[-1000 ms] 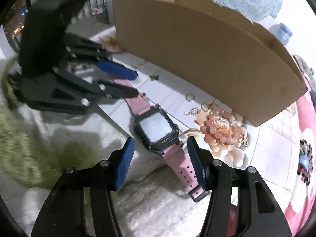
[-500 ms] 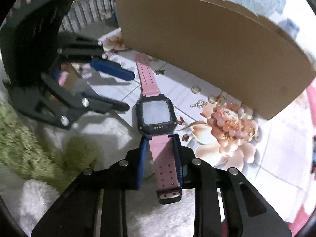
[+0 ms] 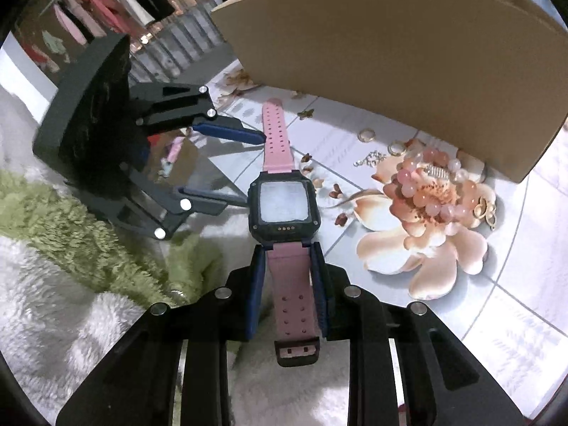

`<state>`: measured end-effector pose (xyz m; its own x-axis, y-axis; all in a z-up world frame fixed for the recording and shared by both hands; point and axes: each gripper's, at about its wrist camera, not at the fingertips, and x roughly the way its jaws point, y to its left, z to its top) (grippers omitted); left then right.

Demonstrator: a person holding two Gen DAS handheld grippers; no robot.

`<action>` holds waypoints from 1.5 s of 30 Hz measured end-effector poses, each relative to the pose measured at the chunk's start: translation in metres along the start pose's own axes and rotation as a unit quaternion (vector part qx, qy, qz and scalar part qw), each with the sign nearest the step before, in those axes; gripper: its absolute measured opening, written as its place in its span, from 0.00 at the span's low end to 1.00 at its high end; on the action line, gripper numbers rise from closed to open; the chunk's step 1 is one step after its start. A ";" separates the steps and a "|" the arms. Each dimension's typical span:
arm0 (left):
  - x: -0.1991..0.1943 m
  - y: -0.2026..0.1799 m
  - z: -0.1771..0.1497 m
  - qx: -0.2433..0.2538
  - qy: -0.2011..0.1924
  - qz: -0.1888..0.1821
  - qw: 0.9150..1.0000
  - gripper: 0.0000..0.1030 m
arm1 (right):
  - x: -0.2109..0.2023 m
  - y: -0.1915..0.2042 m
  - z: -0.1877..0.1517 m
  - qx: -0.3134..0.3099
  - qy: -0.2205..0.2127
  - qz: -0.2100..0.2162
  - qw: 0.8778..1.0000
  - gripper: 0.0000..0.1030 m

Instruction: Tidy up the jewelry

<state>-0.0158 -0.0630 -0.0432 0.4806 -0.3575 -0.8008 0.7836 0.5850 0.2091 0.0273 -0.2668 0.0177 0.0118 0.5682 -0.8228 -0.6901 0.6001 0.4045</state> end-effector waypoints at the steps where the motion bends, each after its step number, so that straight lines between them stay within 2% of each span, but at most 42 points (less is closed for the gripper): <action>1: 0.000 -0.004 0.001 0.017 0.001 0.009 1.000 0.47 | 0.002 -0.001 0.001 0.002 0.004 0.009 1.000 0.22; 4: 0.000 -0.010 0.004 0.038 0.001 0.022 0.999 0.48 | 0.001 -0.009 0.003 0.011 0.017 0.041 0.999 0.22; 10: -0.001 -0.011 0.008 0.023 0.005 0.029 0.999 0.50 | 0.004 -0.021 0.008 0.014 0.043 0.086 0.995 0.22; 14: -0.002 -0.011 0.011 0.017 0.008 0.039 0.999 0.50 | 0.010 -0.025 0.011 0.013 0.051 0.102 0.993 0.22; 21: -0.011 0.000 0.013 -0.030 0.002 0.053 0.998 0.49 | 0.019 -0.028 0.015 0.016 0.051 0.118 0.992 0.22; 25: 0.000 0.001 0.013 -0.019 0.022 0.061 0.998 0.47 | 0.014 -0.030 0.012 0.014 0.053 0.127 0.990 0.22; 28: 0.003 0.004 0.015 -0.021 0.021 0.051 0.998 0.41 | 0.013 -0.028 0.011 0.008 0.057 0.130 0.990 0.22; 30: 0.006 0.005 0.017 -0.029 0.021 0.041 0.999 0.33 | 0.006 -0.029 0.009 0.006 0.055 0.131 0.990 0.22; 33: 0.009 0.003 0.020 -0.039 0.021 0.026 0.999 0.21 | 0.001 -0.029 0.008 0.010 0.046 0.128 0.991 0.22; 36: 0.009 0.002 0.022 -0.046 0.022 0.020 0.999 0.15 | -0.001 -0.028 0.006 0.020 0.037 0.115 0.992 0.22; 41: 0.010 0.016 0.026 -0.093 0.028 -0.015 0.995 0.14 | -0.006 -0.024 -0.003 0.044 0.017 0.083 0.995 0.32; 42: 0.011 0.019 0.027 -0.100 0.029 -0.022 0.994 0.13 | -0.009 -0.022 -0.005 0.049 0.007 0.069 0.996 0.38; 44: 0.012 0.024 0.028 -0.114 0.033 -0.036 0.992 0.13 | -0.013 -0.017 -0.007 0.054 -0.010 0.043 0.998 0.39; 45: 0.013 0.025 0.029 -0.119 0.035 -0.041 0.991 0.13 | -0.015 -0.013 -0.008 0.052 -0.018 0.017 0.998 0.39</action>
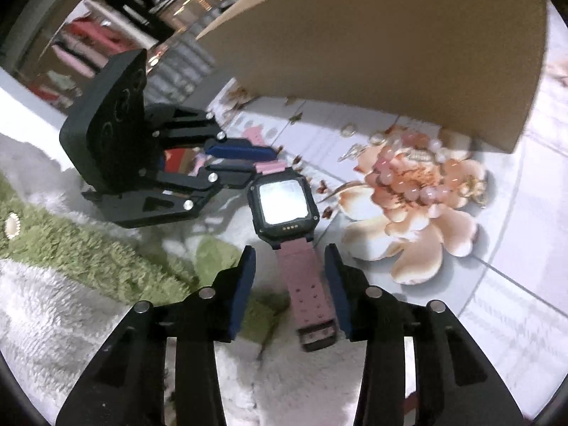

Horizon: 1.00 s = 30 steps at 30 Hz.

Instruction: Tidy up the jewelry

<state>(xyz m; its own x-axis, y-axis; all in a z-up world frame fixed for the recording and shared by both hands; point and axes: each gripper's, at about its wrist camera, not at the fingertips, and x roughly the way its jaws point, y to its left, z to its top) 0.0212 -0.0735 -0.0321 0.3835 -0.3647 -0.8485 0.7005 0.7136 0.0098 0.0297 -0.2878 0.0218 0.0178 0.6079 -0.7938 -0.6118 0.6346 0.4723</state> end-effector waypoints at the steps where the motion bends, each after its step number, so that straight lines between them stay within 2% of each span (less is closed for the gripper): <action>1: 0.000 0.002 0.001 -0.006 0.002 -0.006 1.000 0.13 | -0.002 0.007 -0.002 -0.007 -0.011 -0.032 0.999 0.40; 5: 0.000 0.008 0.003 -0.022 0.007 -0.025 0.999 0.13 | 0.001 0.033 -0.009 -0.032 -0.045 -0.115 0.992 0.40; 8: 0.002 0.008 0.004 -0.024 0.009 -0.032 0.999 0.13 | 0.017 0.054 -0.020 -0.067 -0.043 -0.206 0.975 0.37; 10: 0.001 0.009 0.003 -0.023 0.009 -0.034 0.999 0.13 | 0.026 0.058 -0.025 -0.076 -0.033 -0.244 0.966 0.23; 11: 0.001 0.009 0.003 -0.022 0.008 -0.035 0.999 0.13 | 0.028 0.060 -0.028 -0.081 -0.036 -0.270 0.959 0.20; 12: 0.001 0.010 0.003 -0.022 0.006 -0.035 0.999 0.13 | 0.028 0.061 -0.029 -0.079 -0.038 -0.279 0.956 0.11; 14: 0.000 0.010 0.002 -0.020 0.004 -0.035 0.999 0.13 | 0.023 0.058 -0.030 -0.060 -0.047 -0.282 0.957 0.03; 16: -0.001 0.010 0.002 -0.019 0.003 -0.035 0.999 0.13 | 0.009 0.054 -0.029 -0.036 -0.068 -0.275 0.958 0.01; 20: -0.014 0.013 0.004 -0.030 -0.007 -0.067 0.997 0.06 | -0.020 0.045 -0.027 0.015 -0.102 -0.237 0.966 0.01; 25: -0.047 0.017 0.013 -0.048 -0.027 -0.104 0.993 0.03 | -0.054 0.052 -0.015 0.035 -0.132 -0.199 0.970 0.01; 30: -0.088 0.030 0.035 -0.045 -0.075 -0.102 0.991 0.03 | -0.085 0.065 0.021 0.022 -0.164 -0.187 0.968 0.01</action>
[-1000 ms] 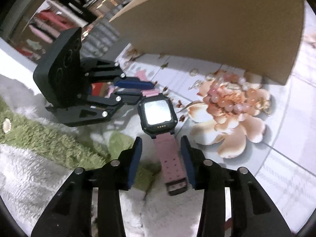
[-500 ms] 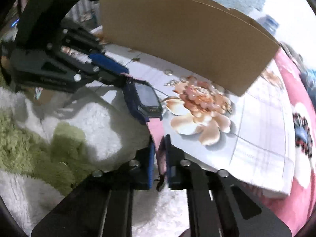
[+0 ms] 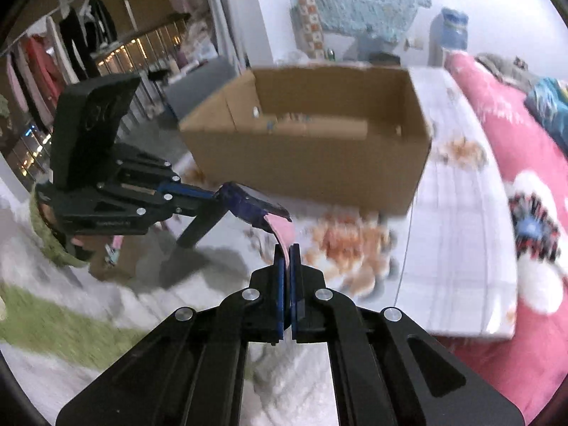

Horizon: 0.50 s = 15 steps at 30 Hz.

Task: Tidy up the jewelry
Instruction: 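Lift the watch by its strap with the right gripper and carry it over the box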

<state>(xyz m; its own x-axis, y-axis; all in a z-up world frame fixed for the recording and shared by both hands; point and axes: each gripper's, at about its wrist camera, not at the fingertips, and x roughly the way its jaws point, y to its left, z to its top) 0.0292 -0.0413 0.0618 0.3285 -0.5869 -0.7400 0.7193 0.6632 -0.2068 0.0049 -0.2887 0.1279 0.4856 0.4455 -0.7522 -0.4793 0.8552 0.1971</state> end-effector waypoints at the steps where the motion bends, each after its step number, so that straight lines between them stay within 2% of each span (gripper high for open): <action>1: -0.011 0.004 0.011 0.003 -0.013 0.003 1.000 0.03 | 0.000 -0.001 0.015 0.000 -0.006 0.003 1.000 0.01; 4: -0.026 0.019 0.036 0.010 -0.033 0.020 0.999 0.03 | 0.007 -0.007 0.055 -0.013 -0.012 0.007 1.000 0.01; 7: -0.024 0.042 0.061 0.005 -0.028 0.038 0.999 0.03 | 0.034 -0.023 0.096 -0.022 0.012 0.012 1.000 0.01; 11: 0.008 0.088 0.086 -0.030 0.033 0.042 0.998 0.03 | 0.086 -0.041 0.134 -0.029 0.078 -0.005 0.997 0.01; 15: 0.040 0.121 0.097 -0.066 0.089 0.028 0.993 0.03 | 0.129 -0.054 0.144 -0.038 0.135 -0.025 0.990 0.01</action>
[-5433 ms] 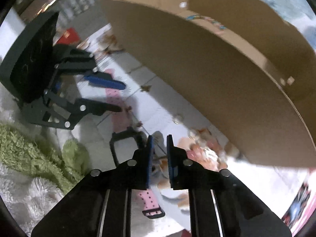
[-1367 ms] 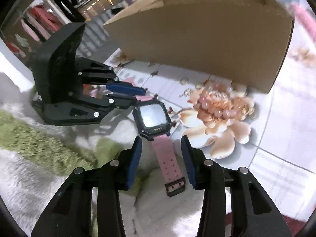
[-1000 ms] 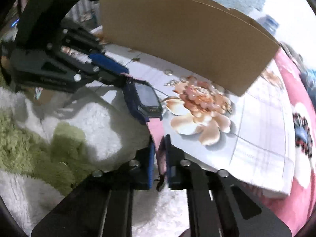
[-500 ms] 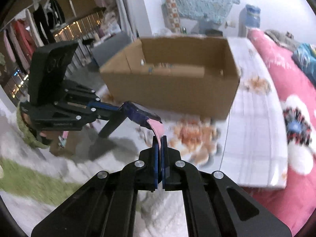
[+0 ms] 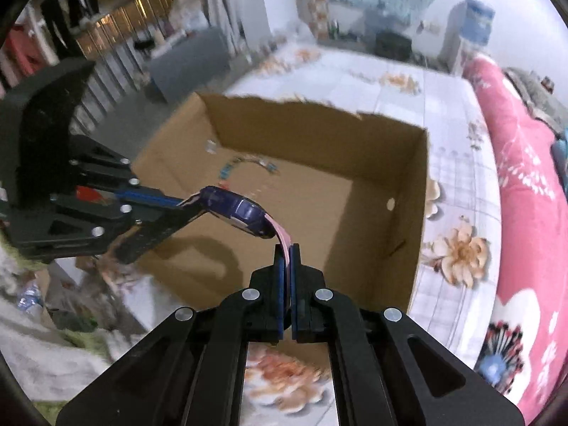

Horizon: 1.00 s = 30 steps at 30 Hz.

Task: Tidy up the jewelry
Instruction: 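Lift the watch by its strap with the right gripper and carry it over the box, then open both grippers to drop the pink-strapped watch into the box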

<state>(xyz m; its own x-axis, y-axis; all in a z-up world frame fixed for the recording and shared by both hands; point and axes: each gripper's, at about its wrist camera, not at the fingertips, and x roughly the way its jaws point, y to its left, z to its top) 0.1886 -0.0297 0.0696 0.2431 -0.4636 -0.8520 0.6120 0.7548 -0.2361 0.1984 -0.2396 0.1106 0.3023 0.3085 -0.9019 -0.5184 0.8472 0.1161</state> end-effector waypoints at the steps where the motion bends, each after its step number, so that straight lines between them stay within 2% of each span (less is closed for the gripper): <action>1: 0.007 0.006 0.005 -0.008 0.013 0.000 1.000 0.03 | 0.008 -0.002 0.003 -0.002 0.011 0.000 1.000 0.01; 8: 0.054 0.033 0.018 -0.060 0.092 -0.031 0.993 0.03 | 0.054 -0.016 0.022 -0.007 0.065 -0.013 0.998 0.01; 12: 0.078 0.041 0.028 -0.082 0.124 -0.031 0.988 0.03 | 0.072 -0.027 0.037 -0.018 0.087 -0.026 0.996 0.01; 14: 0.088 0.043 0.030 -0.092 0.143 -0.022 0.985 0.03 | 0.077 -0.024 0.046 -0.038 0.089 -0.046 0.994 0.04; 16: 0.097 0.047 0.034 -0.092 0.151 -0.017 0.984 0.09 | 0.077 -0.022 0.052 -0.044 0.086 -0.056 0.994 0.11; 18: 0.099 0.052 0.037 -0.099 0.148 -0.004 0.984 0.22 | 0.078 -0.023 0.058 -0.043 0.078 -0.059 0.994 0.13; 19: 0.100 0.054 0.037 -0.104 0.147 -0.008 0.984 0.23 | 0.078 -0.023 0.060 -0.040 0.074 -0.056 0.995 0.15; 21: 0.099 0.059 0.037 -0.122 0.148 -0.020 0.981 0.24 | 0.076 -0.025 0.062 -0.035 0.063 -0.056 0.996 0.17; 23: 0.095 0.061 0.037 -0.123 0.140 -0.013 0.982 0.24 | 0.070 -0.028 0.065 -0.025 0.048 -0.051 0.997 0.21; 24: 0.091 0.062 0.037 -0.122 0.133 -0.011 0.984 0.24 | 0.065 -0.031 0.067 -0.020 0.039 -0.054 0.998 0.27; 25: 0.088 0.061 0.037 -0.120 0.128 -0.009 0.984 0.24 | 0.060 -0.032 0.071 -0.014 0.029 -0.055 0.998 0.29; 30: 0.074 0.061 0.033 -0.114 0.105 -0.007 0.988 0.25 | 0.021 -0.049 0.064 0.034 -0.050 -0.040 0.997 0.31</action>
<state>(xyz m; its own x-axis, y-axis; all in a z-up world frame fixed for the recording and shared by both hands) 0.2686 -0.0330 0.0072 0.0597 -0.3867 -0.9203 0.4237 0.8446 -0.3274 0.2814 -0.2473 0.1123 0.4210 0.2776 -0.8635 -0.4347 0.8973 0.0766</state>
